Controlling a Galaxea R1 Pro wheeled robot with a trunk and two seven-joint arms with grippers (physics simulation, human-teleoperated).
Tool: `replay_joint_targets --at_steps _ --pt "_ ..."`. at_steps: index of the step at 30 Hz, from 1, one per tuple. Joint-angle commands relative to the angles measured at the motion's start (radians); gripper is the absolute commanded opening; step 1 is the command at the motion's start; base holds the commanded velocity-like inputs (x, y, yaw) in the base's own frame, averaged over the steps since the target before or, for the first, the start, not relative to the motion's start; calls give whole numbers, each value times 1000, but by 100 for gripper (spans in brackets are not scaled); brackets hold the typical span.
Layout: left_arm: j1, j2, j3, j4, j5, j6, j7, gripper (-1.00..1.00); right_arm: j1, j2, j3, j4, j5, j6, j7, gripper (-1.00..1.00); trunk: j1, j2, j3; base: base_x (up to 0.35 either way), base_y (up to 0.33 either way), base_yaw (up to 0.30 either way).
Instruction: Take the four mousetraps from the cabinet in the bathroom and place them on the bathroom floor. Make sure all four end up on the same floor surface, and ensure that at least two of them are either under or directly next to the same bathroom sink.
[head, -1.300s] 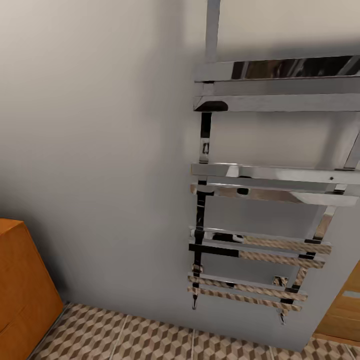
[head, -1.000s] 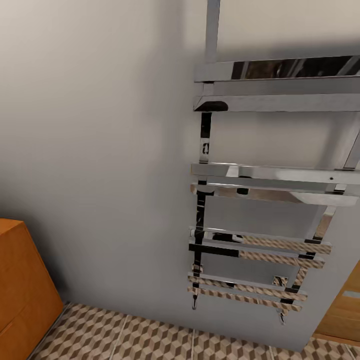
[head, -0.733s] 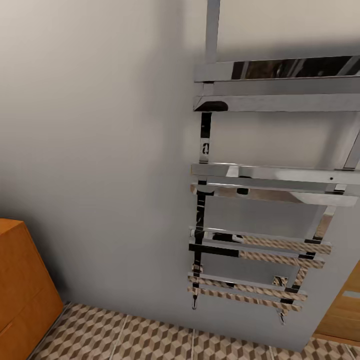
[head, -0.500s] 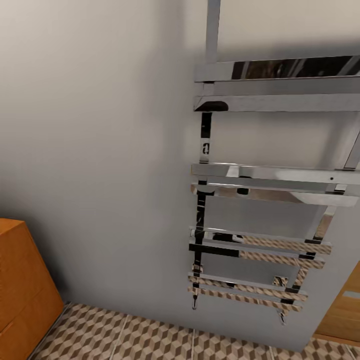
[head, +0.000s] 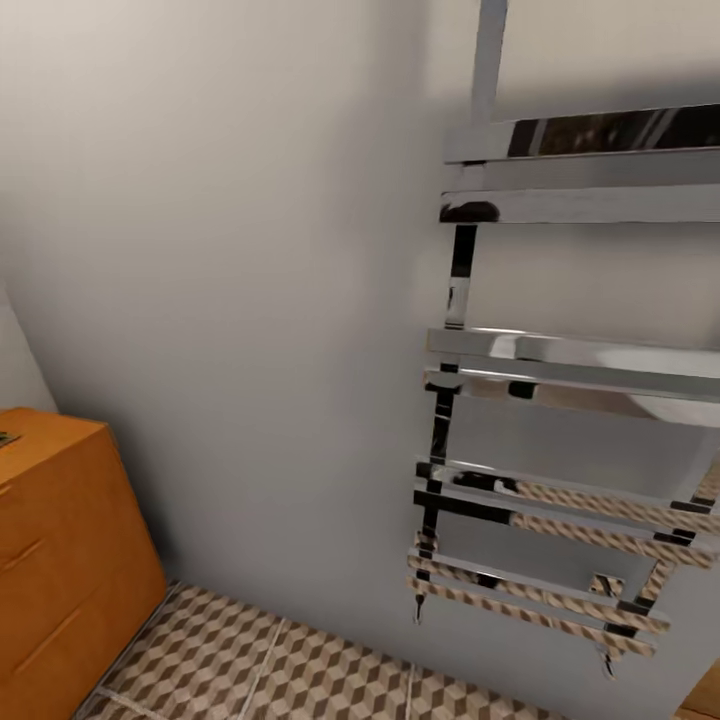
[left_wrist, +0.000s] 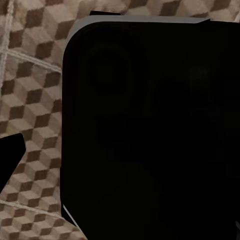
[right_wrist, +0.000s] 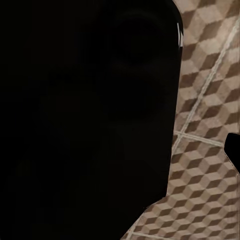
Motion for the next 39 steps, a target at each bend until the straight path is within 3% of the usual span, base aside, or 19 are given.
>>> replay_joint_targets --at_steps 1,39 --pt "0 0 3 -1 5 -2 0 100 0 0 0 0 1 -1 0 100 0 0 -1 0 0 272" --pt "0 0 3 -1 7 -2 0 100 0 0 0 0 1 -1 0 100 0 0 -1 0 0 274"
